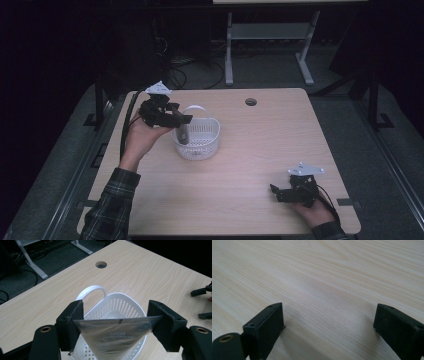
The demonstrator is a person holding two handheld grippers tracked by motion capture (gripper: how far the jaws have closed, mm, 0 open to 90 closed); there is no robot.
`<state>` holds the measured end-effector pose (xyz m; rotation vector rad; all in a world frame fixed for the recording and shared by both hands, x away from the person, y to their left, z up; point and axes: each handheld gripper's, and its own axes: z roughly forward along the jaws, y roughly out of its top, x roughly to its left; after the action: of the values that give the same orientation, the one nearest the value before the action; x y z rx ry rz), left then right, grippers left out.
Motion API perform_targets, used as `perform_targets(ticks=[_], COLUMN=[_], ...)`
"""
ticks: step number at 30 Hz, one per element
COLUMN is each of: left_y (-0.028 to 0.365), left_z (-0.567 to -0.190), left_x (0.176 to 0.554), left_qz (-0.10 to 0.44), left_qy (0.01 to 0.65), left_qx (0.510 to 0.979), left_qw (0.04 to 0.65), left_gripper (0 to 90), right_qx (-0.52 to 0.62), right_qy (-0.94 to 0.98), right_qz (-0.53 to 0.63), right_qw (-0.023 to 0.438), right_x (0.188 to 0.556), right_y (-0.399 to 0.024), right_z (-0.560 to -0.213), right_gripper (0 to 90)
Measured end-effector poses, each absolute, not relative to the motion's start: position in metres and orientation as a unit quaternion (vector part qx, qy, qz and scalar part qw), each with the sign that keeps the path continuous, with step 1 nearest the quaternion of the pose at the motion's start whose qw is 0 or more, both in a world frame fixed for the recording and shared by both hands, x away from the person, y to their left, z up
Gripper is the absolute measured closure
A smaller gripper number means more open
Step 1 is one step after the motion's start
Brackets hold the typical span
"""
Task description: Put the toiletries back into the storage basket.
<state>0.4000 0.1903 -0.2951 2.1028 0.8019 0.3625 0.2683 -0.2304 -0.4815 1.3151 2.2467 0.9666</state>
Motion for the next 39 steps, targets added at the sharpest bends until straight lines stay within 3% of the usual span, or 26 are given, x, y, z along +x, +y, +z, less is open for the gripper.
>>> perform_targets(ticks=[39], left_y=[0.187], left_z=[-0.345], left_x=[0.412], left_qz=[0.143], left_qy=[0.332], left_qx=[0.85], left_qw=[0.383], left_gripper=[29.5], right_qx=[0.466], right_qy=[0.795], right_qz=[0.342], right_qw=[0.182], right_x=[0.268], right_y=[-0.23], right_z=[-0.482], right_gripper=[8.6])
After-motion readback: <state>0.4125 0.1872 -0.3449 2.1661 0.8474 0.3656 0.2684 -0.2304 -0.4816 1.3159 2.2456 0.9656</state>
